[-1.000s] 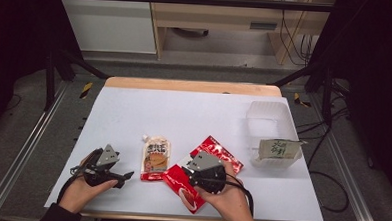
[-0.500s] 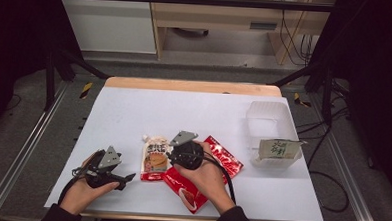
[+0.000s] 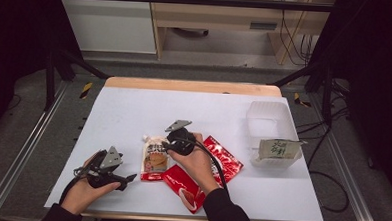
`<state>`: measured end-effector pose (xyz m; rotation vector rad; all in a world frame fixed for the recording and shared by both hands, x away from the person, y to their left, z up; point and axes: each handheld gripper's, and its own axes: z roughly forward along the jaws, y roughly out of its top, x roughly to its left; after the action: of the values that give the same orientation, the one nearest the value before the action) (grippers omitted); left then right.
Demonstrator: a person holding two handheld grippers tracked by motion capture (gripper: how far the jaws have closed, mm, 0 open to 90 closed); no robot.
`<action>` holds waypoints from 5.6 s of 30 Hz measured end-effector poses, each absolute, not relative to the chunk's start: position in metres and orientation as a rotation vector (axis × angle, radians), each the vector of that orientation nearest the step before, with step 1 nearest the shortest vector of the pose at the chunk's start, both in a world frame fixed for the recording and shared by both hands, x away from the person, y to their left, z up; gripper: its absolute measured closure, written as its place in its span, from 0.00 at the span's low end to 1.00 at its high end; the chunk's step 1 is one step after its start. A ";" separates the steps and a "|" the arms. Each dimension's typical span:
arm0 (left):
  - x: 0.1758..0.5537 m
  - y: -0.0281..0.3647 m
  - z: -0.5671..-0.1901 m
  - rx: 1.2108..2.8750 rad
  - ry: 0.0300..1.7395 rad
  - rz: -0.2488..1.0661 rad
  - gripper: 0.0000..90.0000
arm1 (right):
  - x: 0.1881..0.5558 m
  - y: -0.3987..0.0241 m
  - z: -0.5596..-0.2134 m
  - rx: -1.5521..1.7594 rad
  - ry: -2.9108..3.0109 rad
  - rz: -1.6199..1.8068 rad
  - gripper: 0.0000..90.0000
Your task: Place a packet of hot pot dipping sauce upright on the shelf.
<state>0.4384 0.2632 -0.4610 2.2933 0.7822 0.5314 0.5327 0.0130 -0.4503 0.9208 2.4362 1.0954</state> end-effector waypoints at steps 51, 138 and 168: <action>0.439 0.260 -0.460 2.296 0.774 0.514 0.16 | 0.536 0.034 -0.449 0.823 2.437 1.127 1.00; 0.453 0.260 -0.366 2.206 0.634 0.557 0.22 | 0.451 0.005 -0.384 0.384 2.350 1.401 0.99; 0.454 0.223 -0.354 2.314 0.406 0.425 0.80 | 0.450 -0.008 -0.377 0.401 2.401 1.262 0.75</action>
<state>0.4542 0.2226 -0.3543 2.3145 0.4060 0.4254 0.4504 -0.0076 -0.3774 0.4014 2.4012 1.2616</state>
